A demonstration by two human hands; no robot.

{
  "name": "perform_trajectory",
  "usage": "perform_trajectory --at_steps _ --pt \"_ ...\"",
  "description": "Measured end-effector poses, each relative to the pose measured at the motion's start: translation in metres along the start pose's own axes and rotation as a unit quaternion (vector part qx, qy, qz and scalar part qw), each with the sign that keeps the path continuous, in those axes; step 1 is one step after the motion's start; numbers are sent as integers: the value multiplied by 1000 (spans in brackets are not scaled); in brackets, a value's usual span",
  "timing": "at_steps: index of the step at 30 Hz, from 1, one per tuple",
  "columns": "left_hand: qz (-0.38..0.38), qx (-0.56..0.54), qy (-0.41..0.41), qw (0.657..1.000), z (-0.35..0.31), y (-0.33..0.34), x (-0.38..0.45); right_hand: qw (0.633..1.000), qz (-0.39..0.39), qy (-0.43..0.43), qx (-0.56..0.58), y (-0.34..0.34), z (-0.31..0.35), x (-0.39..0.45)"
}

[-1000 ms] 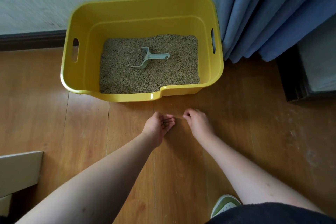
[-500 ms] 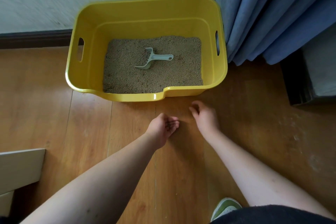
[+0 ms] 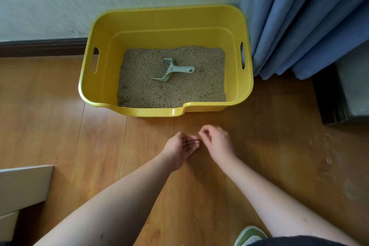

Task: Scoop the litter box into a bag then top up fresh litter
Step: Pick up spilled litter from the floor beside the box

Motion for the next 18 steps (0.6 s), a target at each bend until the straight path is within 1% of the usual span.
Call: perform_trajectory --at_steps 2,4,7,9,10,12,15,18 --pt "-7 -10 3 1000 1 2 -2 999 14 -35 27 0 13 -17" --pt "-7 -2 -1 1000 2 2 -2 999 -14 -30 40 -1 15 -25" --pt "7 45 -17 999 2 1 1 995 -89 32 22 -10 -4 -20" --pt "7 62 -21 998 2 -1 3 989 -110 99 -19 -20 -26 -14" --pt "8 63 -21 998 2 -2 4 986 -104 127 -32 -24 -37 -12" --pt "11 60 -17 998 2 -4 6 986 -71 146 -48 -25 -49 -7" --pt "5 72 -5 997 1 -2 5 989 -27 132 -57 -17 -51 -2" --pt "-11 96 5 995 0 2 4 990 -37 121 -57 -11 -48 2"
Point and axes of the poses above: each hand's wrist, its own x-axis towards the middle knuckle, its own y-axis out of the palm, z = x × y, the point moved 2 cm from there along x, towards the middle knuckle, and after that the axes turned 9 degrees about -z, right-handed, at the moved point
